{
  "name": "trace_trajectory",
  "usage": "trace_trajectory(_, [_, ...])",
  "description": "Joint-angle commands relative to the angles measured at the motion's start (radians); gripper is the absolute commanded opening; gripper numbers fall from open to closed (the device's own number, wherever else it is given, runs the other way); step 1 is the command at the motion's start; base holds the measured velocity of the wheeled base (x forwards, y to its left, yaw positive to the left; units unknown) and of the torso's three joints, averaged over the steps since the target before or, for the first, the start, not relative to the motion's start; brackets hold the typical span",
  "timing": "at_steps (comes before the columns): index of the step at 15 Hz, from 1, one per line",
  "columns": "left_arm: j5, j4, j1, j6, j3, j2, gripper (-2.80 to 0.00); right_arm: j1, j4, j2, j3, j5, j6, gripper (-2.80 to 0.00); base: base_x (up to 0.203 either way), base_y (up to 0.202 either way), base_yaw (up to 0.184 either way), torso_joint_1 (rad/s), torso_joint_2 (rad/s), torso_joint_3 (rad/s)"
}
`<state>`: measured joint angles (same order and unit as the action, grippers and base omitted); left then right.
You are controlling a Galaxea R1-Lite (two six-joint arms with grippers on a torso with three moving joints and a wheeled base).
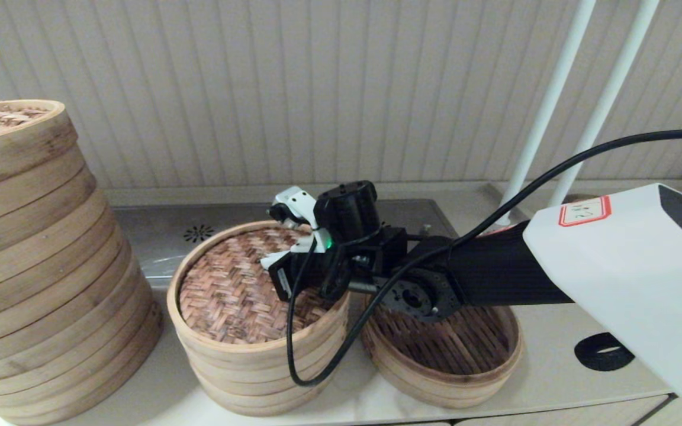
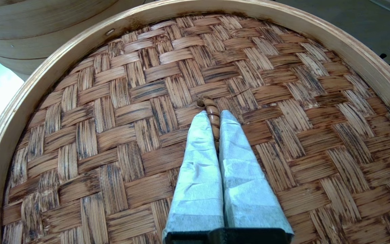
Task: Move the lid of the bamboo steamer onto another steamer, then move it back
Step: Pick up the steamer
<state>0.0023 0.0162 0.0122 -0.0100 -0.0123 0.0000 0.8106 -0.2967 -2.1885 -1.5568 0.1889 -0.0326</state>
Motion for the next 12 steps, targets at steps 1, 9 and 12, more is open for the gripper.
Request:
trace_trajectory(1, [0.001,0.0,0.0,0.001,0.0,0.002,-2.8,0.001,0.002,0.003,-0.002,0.001,0.0,-2.8,0.0,0.0,0.0,0.0,0.0,0.0])
trace_trajectory(9, [0.001,0.0,0.0,0.001,0.0,0.002,-2.8,0.001,0.002,0.04,-0.014,-0.015,0.003,-2.8,0.0,0.0,0.0,0.0,0.0,0.0])
trace_trajectory(12, [0.001,0.001,0.0,-0.001,0.0,0.002,-2.8,0.001,0.002,0.041,-0.016,-0.02,0.002,-2.8,0.0,0.0,0.0,0.0,0.0,0.0])
